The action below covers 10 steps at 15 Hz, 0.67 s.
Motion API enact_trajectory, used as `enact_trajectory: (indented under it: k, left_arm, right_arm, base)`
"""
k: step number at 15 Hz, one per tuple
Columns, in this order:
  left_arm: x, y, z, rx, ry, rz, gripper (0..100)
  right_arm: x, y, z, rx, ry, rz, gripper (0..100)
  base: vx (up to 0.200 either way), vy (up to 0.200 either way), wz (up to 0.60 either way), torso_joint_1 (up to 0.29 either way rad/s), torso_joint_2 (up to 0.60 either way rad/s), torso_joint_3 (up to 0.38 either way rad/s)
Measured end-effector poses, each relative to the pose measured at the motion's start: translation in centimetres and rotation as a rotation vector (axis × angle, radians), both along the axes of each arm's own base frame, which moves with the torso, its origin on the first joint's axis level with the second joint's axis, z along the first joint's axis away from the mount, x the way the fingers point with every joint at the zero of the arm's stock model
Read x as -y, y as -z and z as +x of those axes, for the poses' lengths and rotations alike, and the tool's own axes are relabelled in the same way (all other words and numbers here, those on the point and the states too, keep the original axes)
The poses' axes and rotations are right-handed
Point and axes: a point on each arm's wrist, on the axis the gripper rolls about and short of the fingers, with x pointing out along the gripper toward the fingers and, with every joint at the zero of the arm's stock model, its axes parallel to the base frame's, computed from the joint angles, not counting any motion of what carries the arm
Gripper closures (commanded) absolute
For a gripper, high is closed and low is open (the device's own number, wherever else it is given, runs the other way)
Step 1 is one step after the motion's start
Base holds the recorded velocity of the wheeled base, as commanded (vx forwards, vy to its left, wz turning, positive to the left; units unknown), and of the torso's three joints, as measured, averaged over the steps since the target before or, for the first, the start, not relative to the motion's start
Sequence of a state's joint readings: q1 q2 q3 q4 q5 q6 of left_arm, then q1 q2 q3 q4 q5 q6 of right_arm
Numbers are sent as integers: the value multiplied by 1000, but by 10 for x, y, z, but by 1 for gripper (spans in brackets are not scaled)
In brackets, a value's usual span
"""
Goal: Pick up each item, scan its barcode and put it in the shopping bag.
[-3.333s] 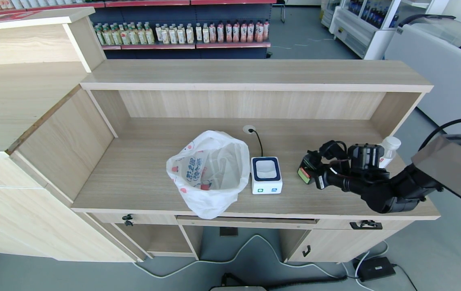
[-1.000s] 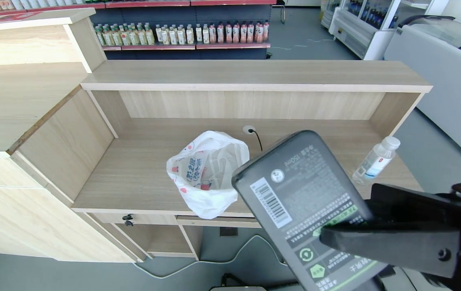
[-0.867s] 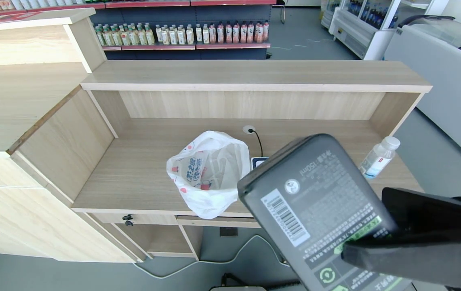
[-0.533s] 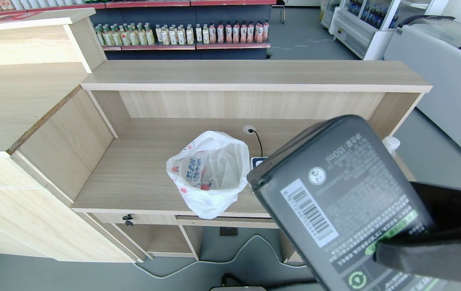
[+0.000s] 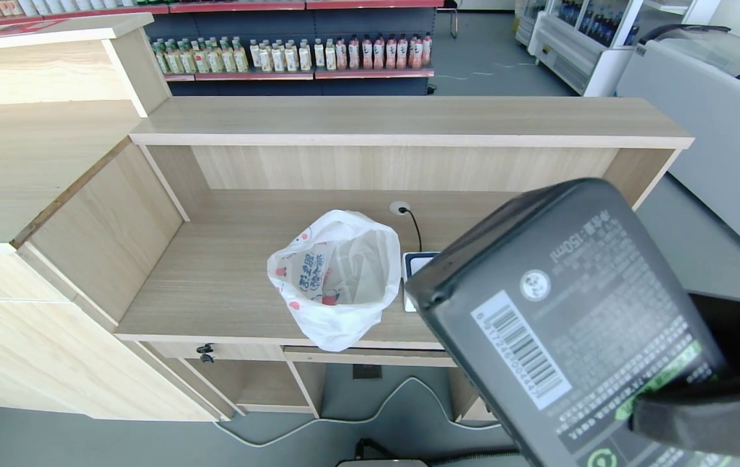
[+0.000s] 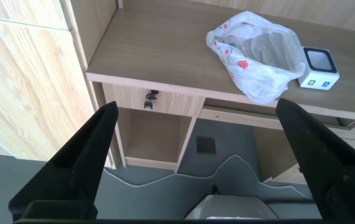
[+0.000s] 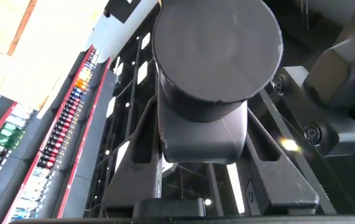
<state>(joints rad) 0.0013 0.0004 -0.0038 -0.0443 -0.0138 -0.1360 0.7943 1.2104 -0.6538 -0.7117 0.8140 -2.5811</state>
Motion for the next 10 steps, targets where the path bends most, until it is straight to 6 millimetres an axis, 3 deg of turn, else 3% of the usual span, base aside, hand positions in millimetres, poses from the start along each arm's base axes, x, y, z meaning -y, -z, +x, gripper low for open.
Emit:
enact_trajectory:
  k: [5, 10]
  left_arm:
    - [0, 0, 0, 0, 0, 0, 0]
    - [0, 0, 0, 0, 0, 0, 0]
  right_arm:
    - [12, 10, -3, -41, -9, -80, 100]
    - [19, 7, -5, -21, -3, -73, 100]
  base:
    - [0, 0, 0, 0, 0, 0]
    - [0, 0, 0, 0, 0, 0]
